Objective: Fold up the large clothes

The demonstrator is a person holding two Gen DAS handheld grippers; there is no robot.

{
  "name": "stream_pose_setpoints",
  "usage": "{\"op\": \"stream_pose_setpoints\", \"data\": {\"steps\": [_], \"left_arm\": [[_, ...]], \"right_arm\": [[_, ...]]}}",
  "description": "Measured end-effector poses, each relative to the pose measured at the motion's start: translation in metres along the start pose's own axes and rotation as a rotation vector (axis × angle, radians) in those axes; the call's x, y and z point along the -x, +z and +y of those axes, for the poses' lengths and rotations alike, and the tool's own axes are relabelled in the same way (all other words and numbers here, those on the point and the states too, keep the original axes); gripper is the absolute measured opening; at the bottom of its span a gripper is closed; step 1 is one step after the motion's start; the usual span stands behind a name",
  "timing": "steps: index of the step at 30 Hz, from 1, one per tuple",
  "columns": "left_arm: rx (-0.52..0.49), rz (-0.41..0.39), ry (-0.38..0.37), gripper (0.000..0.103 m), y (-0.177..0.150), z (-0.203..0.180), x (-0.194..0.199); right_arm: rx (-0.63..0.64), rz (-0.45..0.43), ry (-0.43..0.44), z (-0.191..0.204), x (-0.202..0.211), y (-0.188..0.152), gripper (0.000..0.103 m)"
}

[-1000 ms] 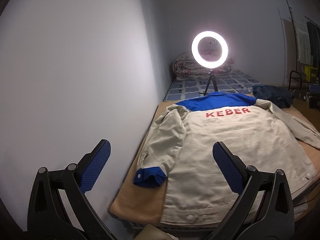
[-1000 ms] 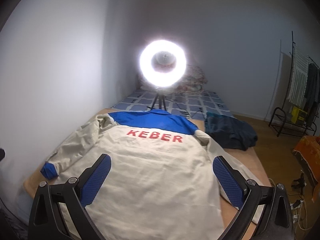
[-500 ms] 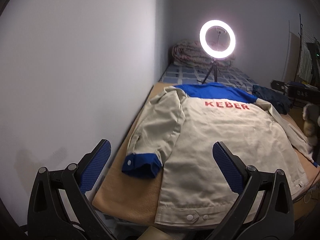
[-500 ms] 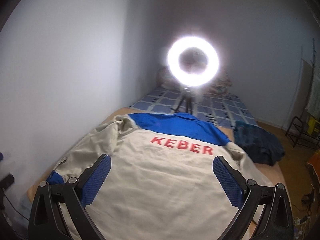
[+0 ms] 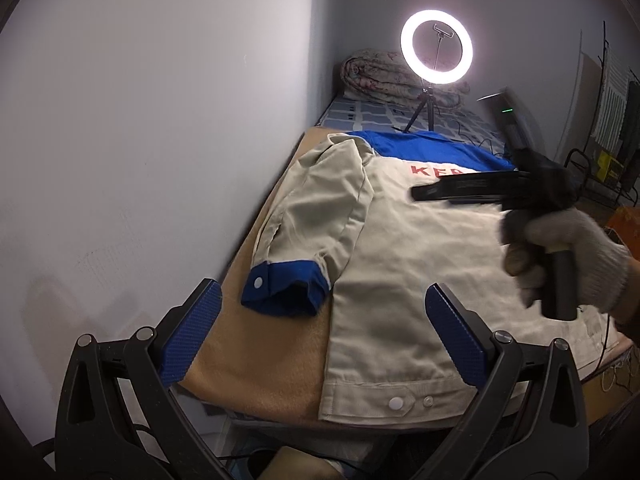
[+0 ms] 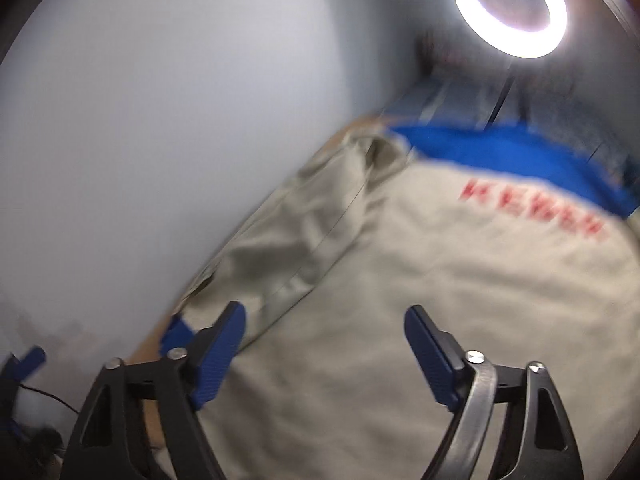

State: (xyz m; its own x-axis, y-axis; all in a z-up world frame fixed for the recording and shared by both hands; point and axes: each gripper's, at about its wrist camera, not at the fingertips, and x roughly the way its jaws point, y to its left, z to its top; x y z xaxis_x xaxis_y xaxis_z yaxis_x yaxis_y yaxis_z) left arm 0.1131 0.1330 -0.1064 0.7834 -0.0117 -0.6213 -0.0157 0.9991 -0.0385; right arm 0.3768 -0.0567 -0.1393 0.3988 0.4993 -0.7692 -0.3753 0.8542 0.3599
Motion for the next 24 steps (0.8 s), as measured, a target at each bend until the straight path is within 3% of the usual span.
{"op": "stream_pose_setpoints", "data": {"steps": [1, 4, 13, 17, 18, 19, 20, 21, 24], "left_arm": [[0.000, -0.002, 0.005, 0.103, -0.001, 0.002, 0.001], [0.012, 0.002, 0.013, 0.103, -0.003, 0.009, 0.002], [0.022, -0.006, -0.016, 0.103, -0.005, 0.018, 0.009], [0.010, -0.015, -0.012, 0.103, -0.004, 0.015, 0.011], [0.008, -0.017, -0.009, 0.103, -0.003, 0.014, 0.011], [0.002, -0.020, -0.005, 0.103, -0.003, 0.013, 0.011], [-0.002, -0.025, 0.000, 0.103, -0.003, 0.012, 0.012], [-0.006, -0.030, 0.003, 0.102, -0.003, 0.012, 0.012], [-0.015, -0.035, 0.016, 0.086, -0.003, 0.013, 0.013]], "right_arm": [[-0.038, 0.040, 0.051, 0.000, -0.015, -0.001, 0.068], [-0.122, 0.143, 0.181, 0.007, -0.060, -0.011, 0.065], [-0.259, 0.295, 0.301, 0.034, -0.135, -0.036, 0.064], [-0.217, 0.289, 0.266, 0.052, -0.145, -0.040, 0.064], [-0.208, 0.282, 0.279, 0.056, -0.146, -0.041, 0.057], [-0.208, 0.304, 0.324, 0.059, -0.151, -0.042, 0.024], [-0.216, 0.319, 0.334, 0.060, -0.154, -0.043, 0.014], [-0.228, 0.318, 0.338, 0.062, -0.154, -0.046, 0.012], [-0.222, 0.277, 0.392, 0.068, -0.126, -0.041, 0.007]]}}
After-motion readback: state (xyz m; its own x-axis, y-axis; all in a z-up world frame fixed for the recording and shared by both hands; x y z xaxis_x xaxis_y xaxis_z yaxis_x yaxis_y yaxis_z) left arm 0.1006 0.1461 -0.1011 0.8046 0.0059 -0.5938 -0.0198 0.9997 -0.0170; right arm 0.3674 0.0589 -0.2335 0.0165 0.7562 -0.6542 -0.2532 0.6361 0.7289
